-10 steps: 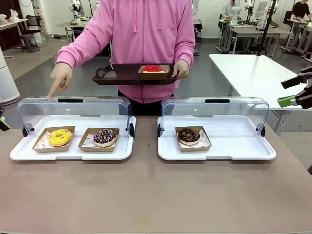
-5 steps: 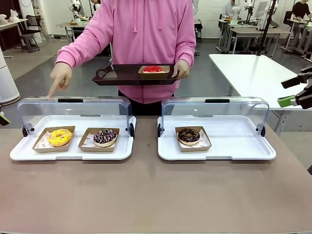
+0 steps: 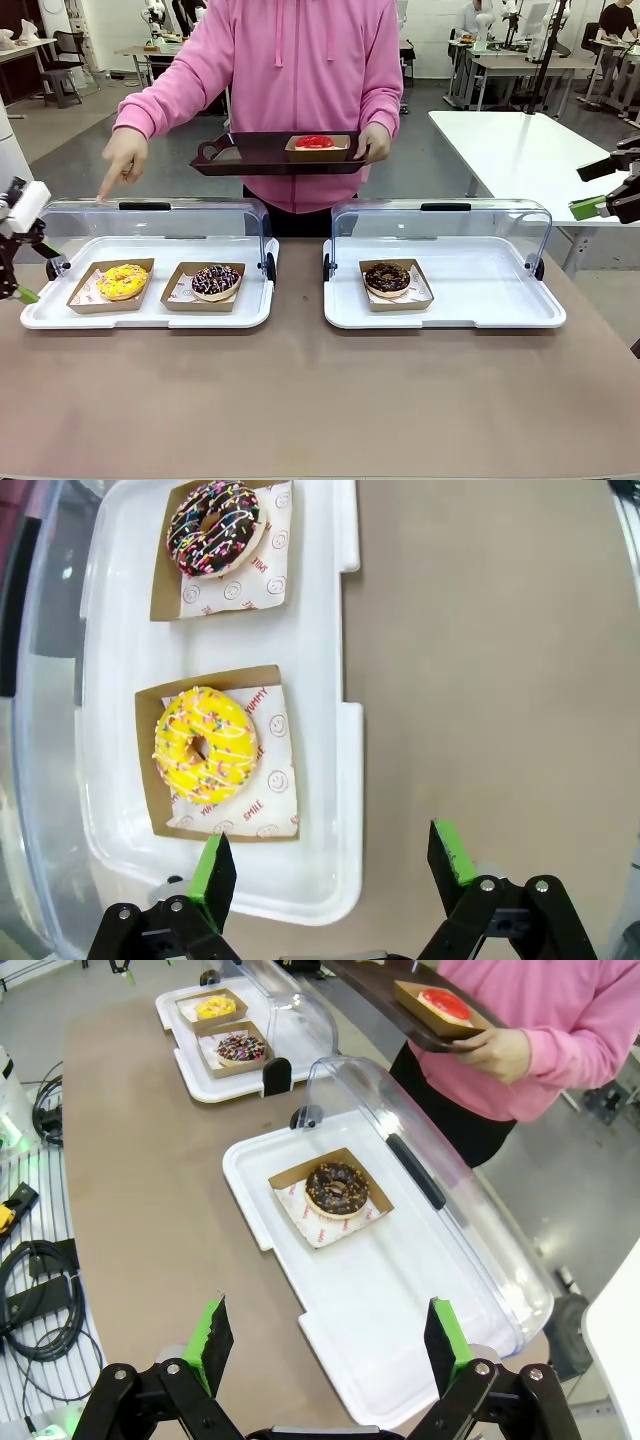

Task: Provide the desired donut to the person.
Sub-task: Pick up and lift the Paper togo box containing the Donut pointed at by the person.

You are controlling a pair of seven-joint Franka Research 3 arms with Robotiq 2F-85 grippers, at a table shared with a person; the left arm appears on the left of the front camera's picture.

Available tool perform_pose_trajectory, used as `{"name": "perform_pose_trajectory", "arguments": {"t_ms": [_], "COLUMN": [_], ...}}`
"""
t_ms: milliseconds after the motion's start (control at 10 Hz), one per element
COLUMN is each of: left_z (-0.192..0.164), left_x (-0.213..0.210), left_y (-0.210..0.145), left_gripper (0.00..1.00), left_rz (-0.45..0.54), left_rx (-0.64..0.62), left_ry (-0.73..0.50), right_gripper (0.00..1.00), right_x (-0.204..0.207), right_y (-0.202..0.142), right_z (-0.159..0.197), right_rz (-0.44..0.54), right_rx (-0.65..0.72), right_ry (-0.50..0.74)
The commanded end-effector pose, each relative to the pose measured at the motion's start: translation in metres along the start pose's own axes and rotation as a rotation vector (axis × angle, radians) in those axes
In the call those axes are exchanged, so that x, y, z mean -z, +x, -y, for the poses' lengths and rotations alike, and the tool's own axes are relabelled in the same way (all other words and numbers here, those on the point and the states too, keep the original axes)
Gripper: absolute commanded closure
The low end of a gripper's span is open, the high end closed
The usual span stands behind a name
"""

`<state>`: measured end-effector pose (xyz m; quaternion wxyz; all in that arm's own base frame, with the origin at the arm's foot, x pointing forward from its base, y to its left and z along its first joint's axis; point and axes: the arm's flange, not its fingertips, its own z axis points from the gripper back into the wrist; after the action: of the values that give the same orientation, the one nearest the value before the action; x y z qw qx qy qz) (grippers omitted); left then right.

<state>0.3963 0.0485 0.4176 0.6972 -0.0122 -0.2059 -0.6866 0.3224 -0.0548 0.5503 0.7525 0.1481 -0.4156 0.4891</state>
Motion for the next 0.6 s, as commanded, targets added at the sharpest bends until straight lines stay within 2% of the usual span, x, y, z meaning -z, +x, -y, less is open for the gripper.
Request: {"name": "perform_pose_trajectory", "arguments": {"t_ms": [0,300,500], "left_z": [0.005,-0.003,-0.008], "left_x": [0.031,0.052,0.063], "left_y": [0.003,0.001,-0.006], "left_gripper": [0.0,0.0,0.0], "left_rz": [0.007,-0.051,-0.053], "left_rx": [0.004,0.001,0.007], "left_ry": [0.011,-0.04,-0.027], "right_gripper": [0.0,0.0,0.0], "right_x": [0.001,0.001,0.001], "right_y": [-0.001,-0.001,-0.001], "right_z": [0.0,0.0,0.0], "right_rz": [0.006,0.006,0.006], "right_rx": [0.005,0.005,0.005], "right_ry": [0.006,0.006,0.006]}}
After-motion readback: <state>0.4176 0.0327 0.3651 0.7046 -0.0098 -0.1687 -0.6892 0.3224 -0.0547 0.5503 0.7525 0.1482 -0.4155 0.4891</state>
